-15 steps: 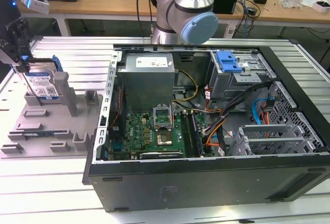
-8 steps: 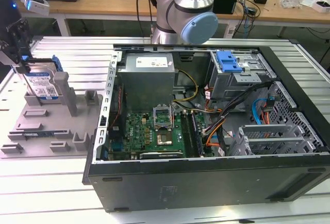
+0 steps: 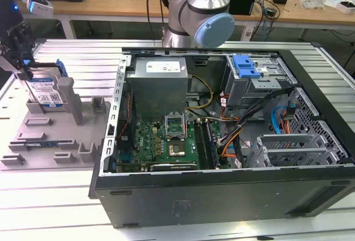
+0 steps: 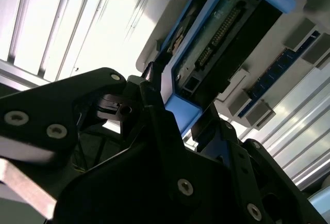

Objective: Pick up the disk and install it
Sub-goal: 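Pick up the disk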

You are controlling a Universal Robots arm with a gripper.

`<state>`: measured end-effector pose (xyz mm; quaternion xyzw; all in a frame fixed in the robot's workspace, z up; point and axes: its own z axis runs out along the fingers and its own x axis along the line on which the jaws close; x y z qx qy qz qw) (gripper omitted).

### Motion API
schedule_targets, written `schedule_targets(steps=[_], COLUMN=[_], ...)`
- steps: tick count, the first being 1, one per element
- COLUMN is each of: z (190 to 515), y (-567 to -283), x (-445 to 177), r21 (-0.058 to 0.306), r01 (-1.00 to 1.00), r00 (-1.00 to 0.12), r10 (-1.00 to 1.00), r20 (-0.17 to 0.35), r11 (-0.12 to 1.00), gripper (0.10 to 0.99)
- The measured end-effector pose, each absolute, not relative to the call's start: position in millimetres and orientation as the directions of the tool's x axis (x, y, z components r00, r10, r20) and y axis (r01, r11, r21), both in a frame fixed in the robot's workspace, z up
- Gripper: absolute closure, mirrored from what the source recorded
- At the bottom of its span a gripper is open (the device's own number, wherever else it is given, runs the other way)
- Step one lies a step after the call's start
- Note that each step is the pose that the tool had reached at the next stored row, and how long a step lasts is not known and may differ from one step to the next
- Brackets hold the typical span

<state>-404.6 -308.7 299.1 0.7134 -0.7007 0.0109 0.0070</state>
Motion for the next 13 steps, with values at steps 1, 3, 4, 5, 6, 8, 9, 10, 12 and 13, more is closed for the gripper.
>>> schedule_targets(steps=[1,3,4,5,6,8,9,10,12,13], z=[298.9,298.7,298.6,298.5,298.5,298.3,298.3,298.3,298.2,298.1], y=[-308.7,-308.7,-308.7,-308.7,-308.7,-308.9,-309.1,-309.5,-310.7,-311.0], x=[-405.1,-405.5,-405.6,-405.7,-405.7,-405.9,-405.9,-405.8,-405.8,-405.8], r21=[-0.005,-0.005,-0.005,-0.005,-0.005,-0.005,-0.005,-0.005,-0.005,-0.005], r01=[-1.0,-1.0,-1.0,-1.0,-1.0,-1.0,-1.0,-1.0,-1.0,-1.0], r00=[0.018,0.018,0.018,0.018,0.018,0.018,0.018,0.018,0.018,0.018], r10=[-1.0,-1.0,-1.0,-1.0,-1.0,-1.0,-1.0,-1.0,-1.0,-1.0], r20=[0.025,0.025,0.025,0.025,0.025,0.025,0.025,0.026,0.025,0.025], r11=[-0.018,-0.018,-0.018,-0.018,-0.018,-0.018,-0.018,-0.018,-0.018,-0.018], gripper=[0.604,0.62,0.62,0.694,0.694,0.694,0.694,0.694,0.694,0.694])
